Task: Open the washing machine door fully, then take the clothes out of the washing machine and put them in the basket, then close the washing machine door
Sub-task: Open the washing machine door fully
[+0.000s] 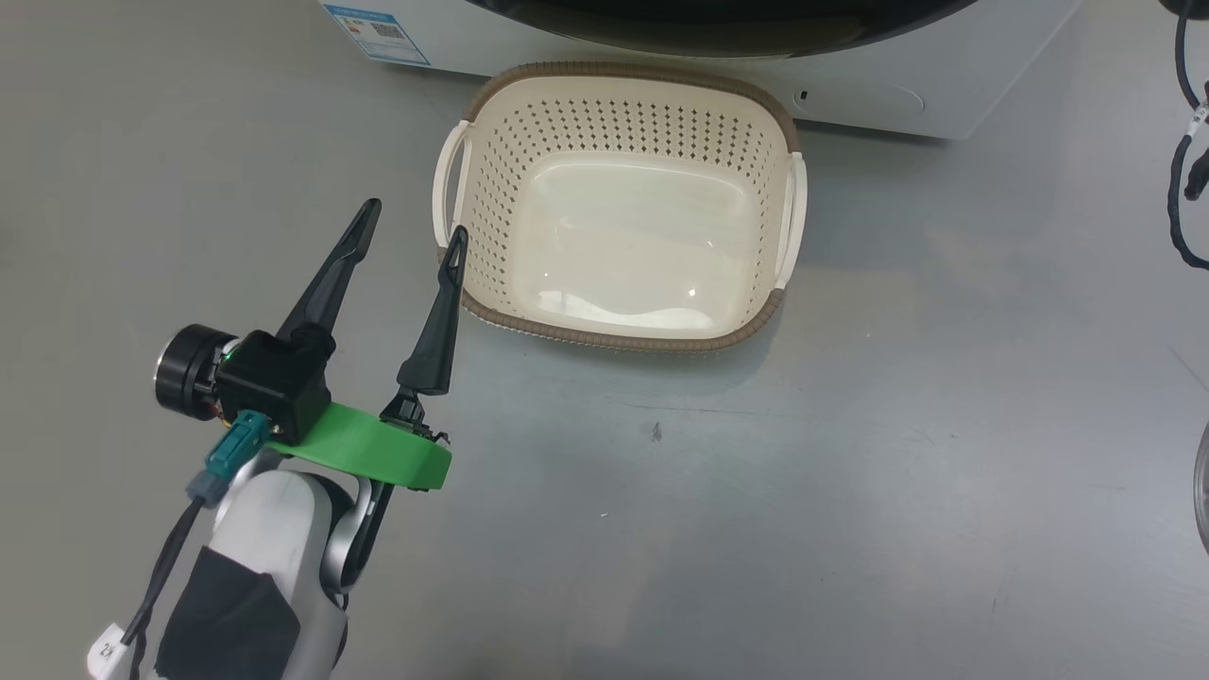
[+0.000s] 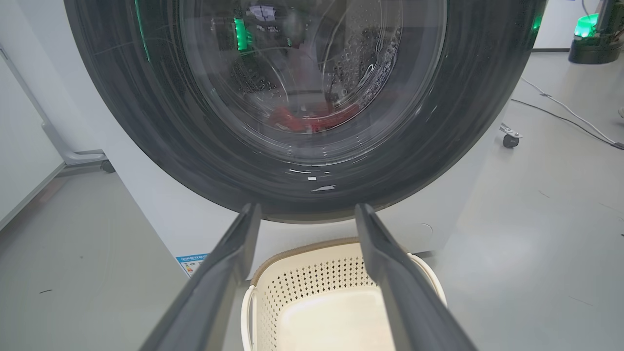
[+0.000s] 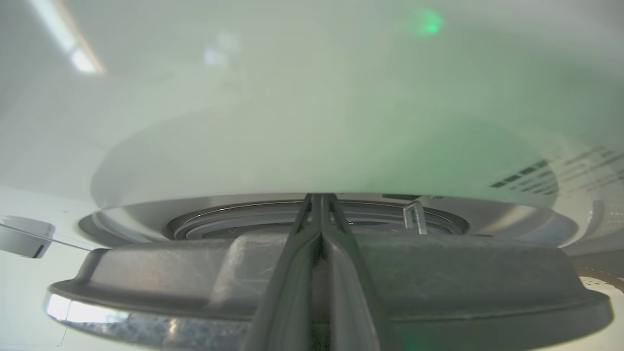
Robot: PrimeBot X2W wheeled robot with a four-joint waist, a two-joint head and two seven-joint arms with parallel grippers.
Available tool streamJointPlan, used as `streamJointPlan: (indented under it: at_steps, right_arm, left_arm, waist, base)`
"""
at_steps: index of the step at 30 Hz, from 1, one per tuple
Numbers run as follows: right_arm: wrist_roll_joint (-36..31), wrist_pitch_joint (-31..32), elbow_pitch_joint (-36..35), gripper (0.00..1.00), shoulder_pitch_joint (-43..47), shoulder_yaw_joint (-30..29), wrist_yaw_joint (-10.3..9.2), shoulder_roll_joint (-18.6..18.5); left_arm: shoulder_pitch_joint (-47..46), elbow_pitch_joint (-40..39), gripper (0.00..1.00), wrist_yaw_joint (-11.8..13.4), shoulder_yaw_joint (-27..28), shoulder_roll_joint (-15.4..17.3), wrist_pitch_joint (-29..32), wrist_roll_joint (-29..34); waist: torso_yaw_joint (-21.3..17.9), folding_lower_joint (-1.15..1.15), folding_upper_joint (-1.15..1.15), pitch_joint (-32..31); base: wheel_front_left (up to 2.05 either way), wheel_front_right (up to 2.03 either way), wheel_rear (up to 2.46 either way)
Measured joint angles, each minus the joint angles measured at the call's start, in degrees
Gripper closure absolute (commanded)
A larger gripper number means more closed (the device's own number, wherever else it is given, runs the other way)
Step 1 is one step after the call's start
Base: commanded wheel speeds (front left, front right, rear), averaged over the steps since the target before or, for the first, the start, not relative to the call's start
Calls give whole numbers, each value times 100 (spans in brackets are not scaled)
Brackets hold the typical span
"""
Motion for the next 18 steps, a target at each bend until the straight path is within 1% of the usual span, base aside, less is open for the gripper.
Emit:
streamJointPlan:
  at_steps: [9,18]
  right_arm:
    - [230,486,174,100,-6,33,99,-73]
    - [431,944,321,100,159,109,226,-33]
  left_arm:
    - [-46,65,0,-44,58,-24,0,55]
    - [-48,154,0,-51,126,-43,0,110]
  waist:
    - [-44,0,0,-56]
    - [-151,0,0,-231]
  base:
    - [0,0,0]
    - [0,0,0]
